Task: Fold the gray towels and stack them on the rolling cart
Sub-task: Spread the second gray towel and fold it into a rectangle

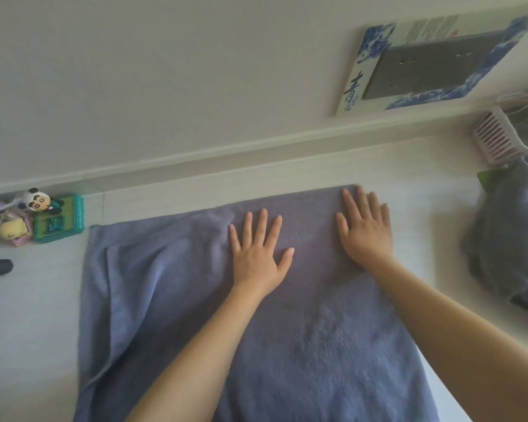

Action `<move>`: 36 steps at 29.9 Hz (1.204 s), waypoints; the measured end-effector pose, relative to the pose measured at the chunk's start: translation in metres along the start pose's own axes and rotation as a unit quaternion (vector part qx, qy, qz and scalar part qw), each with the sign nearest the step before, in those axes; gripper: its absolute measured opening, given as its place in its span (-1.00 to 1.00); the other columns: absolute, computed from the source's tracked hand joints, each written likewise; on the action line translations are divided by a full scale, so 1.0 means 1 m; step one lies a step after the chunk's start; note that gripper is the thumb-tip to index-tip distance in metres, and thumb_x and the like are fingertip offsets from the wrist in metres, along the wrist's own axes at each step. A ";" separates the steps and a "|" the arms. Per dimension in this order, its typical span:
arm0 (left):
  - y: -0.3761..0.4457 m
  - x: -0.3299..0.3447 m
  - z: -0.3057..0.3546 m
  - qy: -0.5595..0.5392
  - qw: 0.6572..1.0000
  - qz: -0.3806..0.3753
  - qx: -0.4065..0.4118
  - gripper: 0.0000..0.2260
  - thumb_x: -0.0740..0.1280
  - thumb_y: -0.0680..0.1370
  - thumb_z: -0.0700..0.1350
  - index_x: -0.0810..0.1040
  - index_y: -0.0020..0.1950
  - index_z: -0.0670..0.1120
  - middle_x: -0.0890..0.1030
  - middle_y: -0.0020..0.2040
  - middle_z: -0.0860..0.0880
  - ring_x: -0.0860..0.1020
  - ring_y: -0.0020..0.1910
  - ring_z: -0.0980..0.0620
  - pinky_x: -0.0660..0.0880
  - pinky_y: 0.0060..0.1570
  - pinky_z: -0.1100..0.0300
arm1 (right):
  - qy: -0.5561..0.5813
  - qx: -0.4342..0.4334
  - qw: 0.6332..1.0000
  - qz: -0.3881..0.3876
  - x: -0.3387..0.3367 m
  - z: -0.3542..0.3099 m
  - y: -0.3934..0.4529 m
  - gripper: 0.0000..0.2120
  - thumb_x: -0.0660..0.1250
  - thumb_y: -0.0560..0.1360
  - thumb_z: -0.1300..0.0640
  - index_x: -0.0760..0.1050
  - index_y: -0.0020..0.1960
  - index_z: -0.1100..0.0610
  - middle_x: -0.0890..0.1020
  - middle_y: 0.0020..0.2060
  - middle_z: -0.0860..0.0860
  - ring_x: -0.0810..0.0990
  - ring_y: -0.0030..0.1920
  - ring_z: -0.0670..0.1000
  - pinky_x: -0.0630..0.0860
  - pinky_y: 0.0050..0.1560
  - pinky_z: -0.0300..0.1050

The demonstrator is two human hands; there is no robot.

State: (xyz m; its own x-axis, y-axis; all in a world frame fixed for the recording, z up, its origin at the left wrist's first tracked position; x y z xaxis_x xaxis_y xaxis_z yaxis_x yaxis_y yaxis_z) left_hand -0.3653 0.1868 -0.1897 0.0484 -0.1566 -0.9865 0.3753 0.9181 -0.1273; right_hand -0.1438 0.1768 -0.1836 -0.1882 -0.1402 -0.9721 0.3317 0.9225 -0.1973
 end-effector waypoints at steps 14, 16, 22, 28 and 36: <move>-0.088 -0.003 -0.095 0.026 0.999 0.019 -0.035 -0.44 0.00 0.58 0.17 0.11 0.54 -0.02 0.12 0.54 -0.08 0.10 0.52 -0.08 -0.06 0.43 -0.14 | -0.030 -0.184 0.982 -0.004 0.031 -0.086 -0.104 -0.43 -0.20 0.59 -0.19 0.20 0.49 0.01 0.25 0.47 0.06 0.18 0.48 0.12 -0.04 0.45 0.06; -0.098 -0.007 -0.125 0.024 0.996 0.008 -0.086 -0.44 -0.03 0.57 0.18 0.10 0.53 -0.04 0.17 0.52 -0.10 0.17 0.50 -0.11 -0.06 0.42 -0.13 | -0.047 -0.180 0.982 -0.019 0.033 -0.086 -0.102 -0.46 -0.12 0.58 -0.17 0.21 0.49 0.01 0.26 0.46 0.07 0.19 0.48 0.12 -0.07 0.45 0.04; -0.121 -0.018 -0.155 0.032 0.995 -0.018 -0.088 -0.43 0.00 0.55 0.18 0.33 0.46 -0.08 0.34 0.45 -0.17 0.30 0.44 -0.14 -0.13 0.44 -0.06 | -0.040 -0.142 0.989 0.017 0.022 -0.116 -0.120 -0.45 -0.05 0.50 -0.01 0.35 0.41 0.13 0.37 0.40 0.16 0.28 0.43 0.20 -0.15 0.44 0.07; -0.135 -0.011 -0.170 0.025 0.994 -0.039 -0.101 -0.35 -0.26 0.49 0.27 -0.14 0.54 0.01 -0.07 0.56 -0.10 -0.08 0.54 -0.09 -0.29 0.43 -0.14 | -0.053 -0.267 0.962 -0.038 0.063 -0.173 -0.205 -0.47 -0.20 0.59 -0.25 0.07 0.51 -0.12 0.32 0.43 0.05 0.22 0.43 0.11 -0.01 0.43 0.07; -0.140 -0.026 -0.131 -0.006 0.991 -0.073 -0.115 -0.34 -0.02 0.59 0.26 -0.02 0.55 -0.12 0.07 0.52 -0.27 0.12 0.46 -0.19 0.03 0.39 -0.08 | -0.200 -0.259 0.945 -0.007 0.024 -0.138 -0.140 -0.53 0.09 0.51 -0.23 0.20 0.40 -0.20 0.55 0.24 0.14 0.53 0.22 0.24 0.40 0.18 0.30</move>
State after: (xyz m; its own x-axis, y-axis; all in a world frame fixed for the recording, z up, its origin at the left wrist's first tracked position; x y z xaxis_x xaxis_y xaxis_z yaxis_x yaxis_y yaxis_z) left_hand -0.5407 0.1097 -0.1602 0.0210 -0.2961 -0.9549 0.1575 0.9442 -0.2893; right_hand -0.3222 0.0937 -0.1612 0.2101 -0.1824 -0.9605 -0.1854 0.9572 -0.2223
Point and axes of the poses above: each hand's wrist, its own y-axis towards the middle knuckle, its own x-axis out of the palm, z = x × y, the point moved 8 cm from there along y, towards the middle knuckle
